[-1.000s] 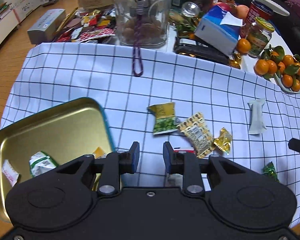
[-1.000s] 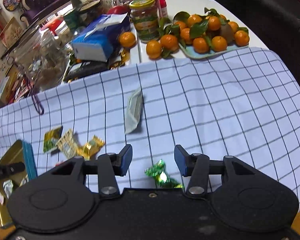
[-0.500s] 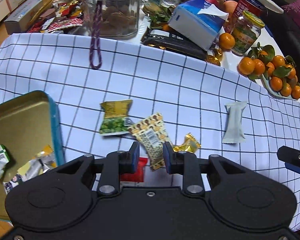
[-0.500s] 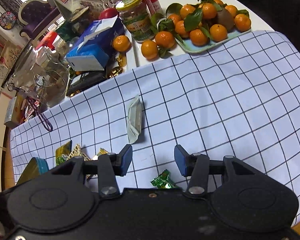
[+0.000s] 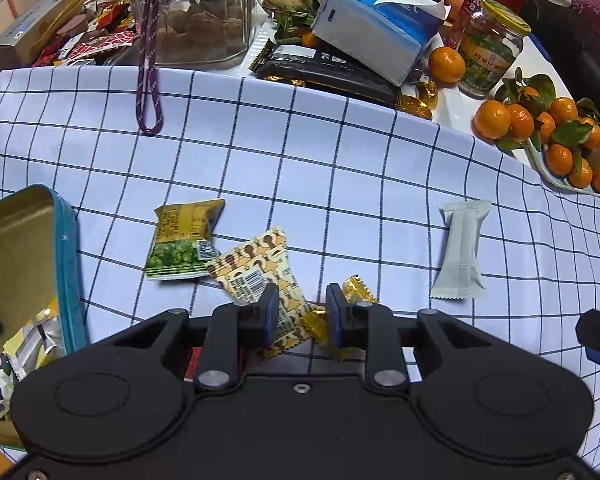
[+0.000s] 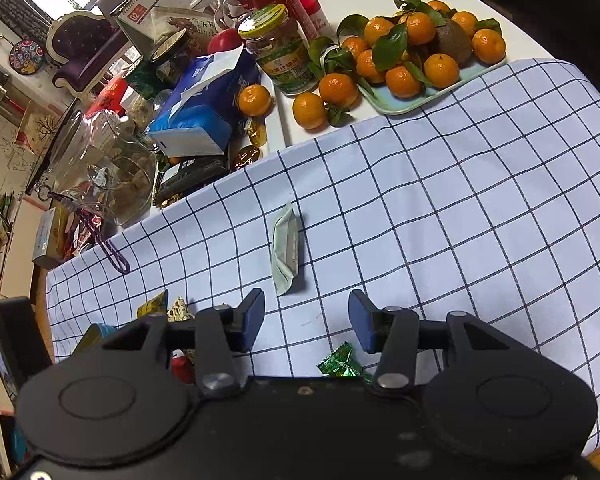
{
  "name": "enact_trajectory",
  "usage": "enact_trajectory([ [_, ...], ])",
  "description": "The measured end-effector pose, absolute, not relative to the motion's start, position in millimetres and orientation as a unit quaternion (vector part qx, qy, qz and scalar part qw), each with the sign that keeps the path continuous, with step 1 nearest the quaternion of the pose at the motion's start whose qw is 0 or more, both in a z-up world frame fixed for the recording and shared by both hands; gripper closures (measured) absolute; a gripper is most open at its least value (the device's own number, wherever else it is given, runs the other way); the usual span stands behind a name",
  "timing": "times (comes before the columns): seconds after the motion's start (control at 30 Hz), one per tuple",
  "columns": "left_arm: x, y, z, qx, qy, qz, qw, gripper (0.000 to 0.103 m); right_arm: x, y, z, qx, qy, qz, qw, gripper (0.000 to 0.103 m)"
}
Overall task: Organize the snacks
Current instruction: 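Move both tools back over the snacks on the tablecloth, then grasp the yellow-brown patterned biscuit packet with the left tool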
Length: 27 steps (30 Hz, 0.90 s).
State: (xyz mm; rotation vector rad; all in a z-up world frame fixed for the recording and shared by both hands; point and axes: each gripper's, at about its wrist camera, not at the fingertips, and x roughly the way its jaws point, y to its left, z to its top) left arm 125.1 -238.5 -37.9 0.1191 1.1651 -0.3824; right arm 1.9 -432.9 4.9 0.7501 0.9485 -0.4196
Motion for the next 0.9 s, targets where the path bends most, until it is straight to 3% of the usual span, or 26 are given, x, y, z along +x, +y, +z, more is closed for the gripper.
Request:
enact_trajectory([
  [0.53, 131.7, -233.4, -41.9, 0.042, 0.543, -0.132, 0.828, 0.067, 4.9, -430.0, -1.9, 0.35, 0.454, -0.194, 0.796, 0.053],
  [0.6, 132.4, -233.2, -42.0, 0.035, 0.543, -0.131, 0.829, 0.066, 6.4, -429.2, -3.0, 0.351, 0.457, -0.192, 0.795, 0.053],
  [0.67, 133.6, -233.5, -42.2, 0.024, 0.545, -0.133, 0.828, 0.057, 7.8, -428.5, -3.9, 0.352, 0.459, -0.191, 0.793, 0.053],
  [0.9, 133.0, -240.0, -43.6, 0.033, 0.536, -0.123, 0.835, 0.056, 11.5, -425.7, -5.3, 0.352, 0.465, -0.183, 0.792, 0.053],
])
